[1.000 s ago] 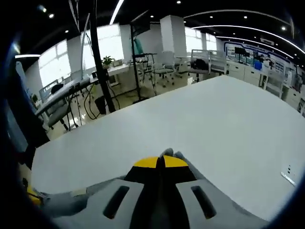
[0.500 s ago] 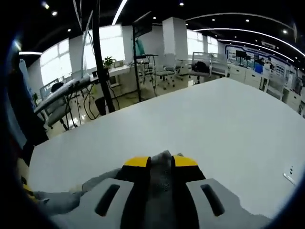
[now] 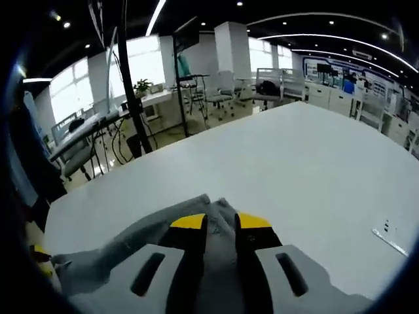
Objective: Fold the towel on the table until its edges align and the towel forms a compact rectangular stack.
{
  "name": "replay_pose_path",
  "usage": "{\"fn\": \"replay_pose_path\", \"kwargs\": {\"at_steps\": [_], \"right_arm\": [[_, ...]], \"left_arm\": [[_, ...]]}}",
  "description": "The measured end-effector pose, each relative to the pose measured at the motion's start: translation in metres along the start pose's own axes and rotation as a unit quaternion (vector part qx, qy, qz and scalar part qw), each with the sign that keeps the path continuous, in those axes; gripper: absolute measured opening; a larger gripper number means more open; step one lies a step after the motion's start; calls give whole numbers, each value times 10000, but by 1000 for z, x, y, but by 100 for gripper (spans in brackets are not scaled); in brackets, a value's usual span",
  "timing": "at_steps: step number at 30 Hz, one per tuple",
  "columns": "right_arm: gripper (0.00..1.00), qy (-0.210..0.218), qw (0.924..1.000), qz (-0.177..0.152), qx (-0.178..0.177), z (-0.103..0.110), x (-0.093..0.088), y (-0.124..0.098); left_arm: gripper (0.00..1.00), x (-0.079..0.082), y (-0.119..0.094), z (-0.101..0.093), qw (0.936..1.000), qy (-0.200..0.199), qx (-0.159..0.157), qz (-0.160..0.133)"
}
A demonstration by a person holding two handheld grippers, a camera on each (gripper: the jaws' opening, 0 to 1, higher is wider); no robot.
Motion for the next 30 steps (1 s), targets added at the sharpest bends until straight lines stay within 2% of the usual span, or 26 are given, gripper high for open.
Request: {"fn": "replay_pose_path", "kwargs": {"at_steps": [8,15,21,27,30], "right_arm": [[23,128,9995,236,193,-2,-15,-22],[25,158,9989,394,174,-10,-29,-43],[26,194,9989,428,65,-21,-33,-64],[27,260,9986,448,-105,-35,-40,-87],[27,303,9983,459,-185,-42,-46,-101]], "left_arm": [[46,-4,-5,-29,9979,432,-433,213],[50,-9,-10,-43,9946,759,-634,313],[54,-10,-13,-52,9912,1066,-708,347],[57,-13,-18,-72,9875,1165,-974,413],[58,-15,-22,-88,9838,1268,-1191,431]]}}
Point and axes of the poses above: the point that each gripper's makers call its tool centre point, and the gripper's own axes: y roughly forward along the fingers, z roughly to its left, x roughly out of its top, the point moved 5 cm from there along -y, roughly backward along the fingers, and after that the axes turned 13 degrees about x, right-handed, at the moved point
